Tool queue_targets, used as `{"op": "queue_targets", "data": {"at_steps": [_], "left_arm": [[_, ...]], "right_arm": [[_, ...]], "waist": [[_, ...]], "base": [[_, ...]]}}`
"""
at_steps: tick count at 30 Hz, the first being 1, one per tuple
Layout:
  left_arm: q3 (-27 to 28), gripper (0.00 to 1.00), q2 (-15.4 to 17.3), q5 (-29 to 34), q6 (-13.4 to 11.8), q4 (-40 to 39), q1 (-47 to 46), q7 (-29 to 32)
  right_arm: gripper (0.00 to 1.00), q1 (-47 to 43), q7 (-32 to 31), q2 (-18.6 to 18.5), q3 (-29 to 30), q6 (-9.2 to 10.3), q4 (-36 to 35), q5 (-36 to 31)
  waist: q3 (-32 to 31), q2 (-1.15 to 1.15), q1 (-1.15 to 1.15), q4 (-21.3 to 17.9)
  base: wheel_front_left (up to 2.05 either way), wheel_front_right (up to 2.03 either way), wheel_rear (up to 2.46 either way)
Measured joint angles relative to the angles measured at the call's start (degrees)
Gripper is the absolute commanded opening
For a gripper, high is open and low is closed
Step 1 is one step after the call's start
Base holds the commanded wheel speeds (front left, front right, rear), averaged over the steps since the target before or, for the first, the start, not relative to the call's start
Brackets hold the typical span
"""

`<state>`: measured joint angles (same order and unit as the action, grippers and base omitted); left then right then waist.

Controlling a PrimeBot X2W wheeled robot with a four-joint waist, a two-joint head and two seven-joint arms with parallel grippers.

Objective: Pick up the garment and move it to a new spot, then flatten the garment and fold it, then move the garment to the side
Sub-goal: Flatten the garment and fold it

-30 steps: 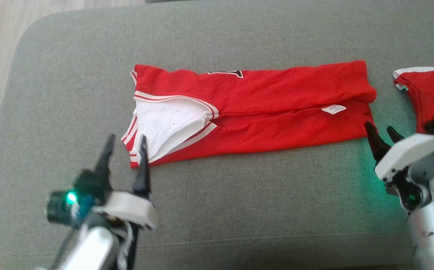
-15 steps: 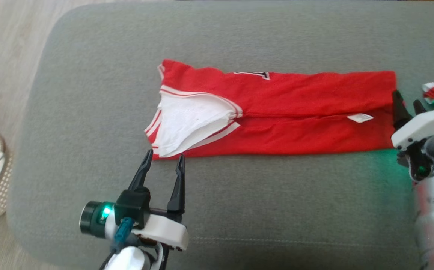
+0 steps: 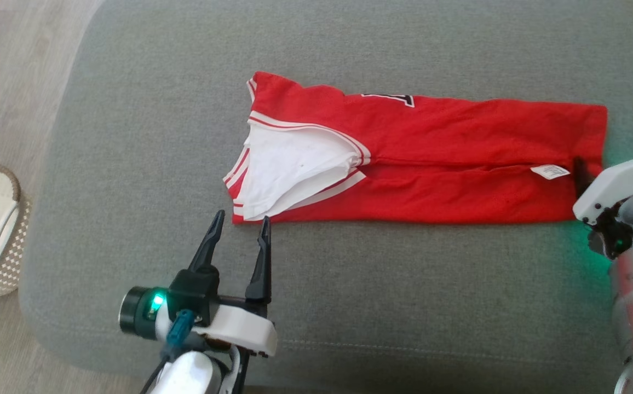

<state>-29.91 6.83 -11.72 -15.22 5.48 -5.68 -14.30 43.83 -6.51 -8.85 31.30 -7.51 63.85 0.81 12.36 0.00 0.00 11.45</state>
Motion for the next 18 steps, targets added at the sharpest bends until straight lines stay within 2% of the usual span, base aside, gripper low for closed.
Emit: {"op": "queue_targets", "data": {"at_steps": [1,2,3,4,6,7,18], "left_arm": [[0.1,1.0,-0.2,0.2,0.2,0.1,0.0,0.0],[0.3,1.0,-0.4,0.5,0.5,0.2,0.0,0.0],[0.5,1.0,-0.5,0.6,0.7,0.2,0.0,0.0],[0.7,1.0,-0.5,0.6,0.8,0.3,0.0,0.0],[1.0,1.0,-0.7,1.2,1.1,0.4,0.0,0.0],[1.1,1.0,-0.8,1.5,1.2,0.4,0.0,0.0],[3.6,1.0,-1.4,3.2,1.6,0.4,0.7,0.0]], "right_arm": [[1.0,0.3,-0.5,0.2,0.3,0.0,0.5,-0.4],[0.93,0.4,-0.8,0.2,0.7,0.0,0.9,-0.5],[0.82,0.6,-1.1,0.2,1.0,0.0,1.3,-0.9],[0.64,0.7,-1.6,0.2,1.3,0.0,1.6,-1.2],[0.11,1.1,-2.7,0.3,1.4,0.0,2.5,-1.7],[0.0,1.3,-2.8,0.5,1.4,-0.01,2.9,-1.8],[0.0,1.5,1.0,0.3,-2.6,0.0,2.6,-3.3]], "waist": [[-0.1,0.0,0.0,-0.2],[-0.2,0.0,0.0,-0.3],[-0.3,0.0,0.0,-0.4],[-0.4,0.0,0.0,-0.5],[-0.5,0.0,0.0,-0.6],[-0.6,0.0,0.0,-0.6],[-2.0,0.0,0.0,-2.4]], "base": [[0.0,0.0,0.0],[0.0,0.0,0.0],[0.0,0.0,0.0],[0.0,0.0,0.0],[0.0,0.0,0.0],[0.0,0.0,0.0],[0.0,0.0,0.0]]}}
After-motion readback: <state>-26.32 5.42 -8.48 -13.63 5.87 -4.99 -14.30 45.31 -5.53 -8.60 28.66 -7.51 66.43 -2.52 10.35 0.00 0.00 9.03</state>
